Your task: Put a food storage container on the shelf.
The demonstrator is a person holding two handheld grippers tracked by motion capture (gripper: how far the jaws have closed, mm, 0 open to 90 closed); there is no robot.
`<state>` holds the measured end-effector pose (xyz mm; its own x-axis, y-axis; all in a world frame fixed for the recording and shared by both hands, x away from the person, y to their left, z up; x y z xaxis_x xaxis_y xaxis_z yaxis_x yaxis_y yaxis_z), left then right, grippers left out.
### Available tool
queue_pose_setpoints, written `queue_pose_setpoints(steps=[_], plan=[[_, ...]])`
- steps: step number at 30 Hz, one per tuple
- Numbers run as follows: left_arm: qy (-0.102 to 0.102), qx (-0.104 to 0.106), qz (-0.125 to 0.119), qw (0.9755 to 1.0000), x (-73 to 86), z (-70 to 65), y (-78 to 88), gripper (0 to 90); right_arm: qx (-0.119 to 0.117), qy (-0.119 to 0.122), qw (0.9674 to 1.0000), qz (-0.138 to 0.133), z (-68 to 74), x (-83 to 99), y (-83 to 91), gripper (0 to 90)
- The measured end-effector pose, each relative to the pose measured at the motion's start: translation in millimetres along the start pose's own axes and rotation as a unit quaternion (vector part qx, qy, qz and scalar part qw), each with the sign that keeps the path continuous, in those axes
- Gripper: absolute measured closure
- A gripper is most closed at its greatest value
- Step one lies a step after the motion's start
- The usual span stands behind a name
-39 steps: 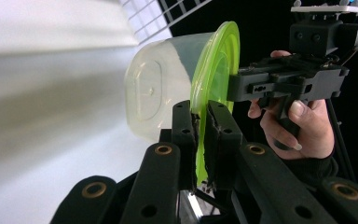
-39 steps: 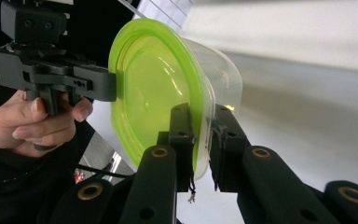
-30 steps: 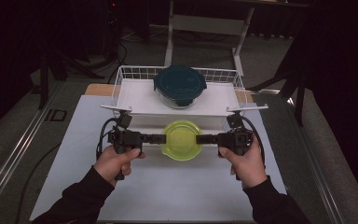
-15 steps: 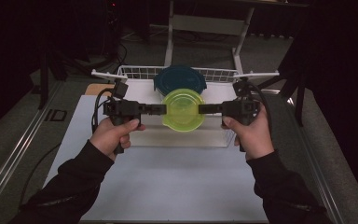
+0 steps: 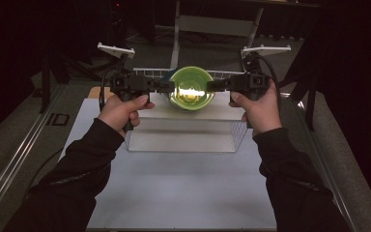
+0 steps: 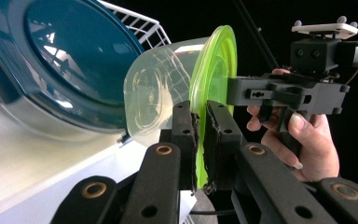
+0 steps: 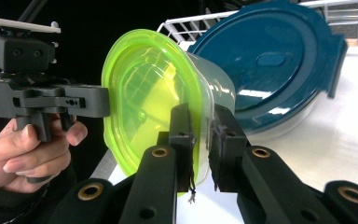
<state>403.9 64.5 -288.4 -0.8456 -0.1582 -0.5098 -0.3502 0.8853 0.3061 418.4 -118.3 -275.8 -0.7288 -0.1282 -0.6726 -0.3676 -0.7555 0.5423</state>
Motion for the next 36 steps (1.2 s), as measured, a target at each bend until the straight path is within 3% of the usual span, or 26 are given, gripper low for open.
queue_pose_setpoints(steps=[14, 19, 28, 36], plan=[[0.017, -0.013, -0.008, 0.9997, -24.5, 14.2, -9.1, 82.6, 0.013, -0.027, 0.9995, 0.011, -18.1, -20.6, -16.4, 80.2], [0.016, -0.012, -0.018, 0.9996, -29.5, 17.9, -11.2, 80.8, 0.002, -0.044, 0.9990, 0.007, -21.7, -25.3, -19.0, 79.8], [0.015, -0.032, -0.036, 0.9987, -35.6, 28.4, -18.4, 68.2, 0.011, -0.051, 0.9986, 0.011, -24.5, -32.5, -25.9, 76.9], [0.013, -0.032, -0.061, 0.9975, -42.8, 28.0, -15.8, 51.4, 0.001, -0.056, 0.9984, 0.000, -27.2, -36.9, -28.6, 61.9]])
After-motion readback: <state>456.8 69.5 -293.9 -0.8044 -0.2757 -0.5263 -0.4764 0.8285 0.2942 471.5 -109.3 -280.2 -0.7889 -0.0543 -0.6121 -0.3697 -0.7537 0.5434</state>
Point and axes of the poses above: each handheld gripper's, and its own axes: y roughly backward along the jaws, x roughly out of its underside, z roughly to its left, the point moved 8 cm from there along -y, roughly forward along the jaws, and after that the axes turned 5 degrees about y, right-handed, at the moved point
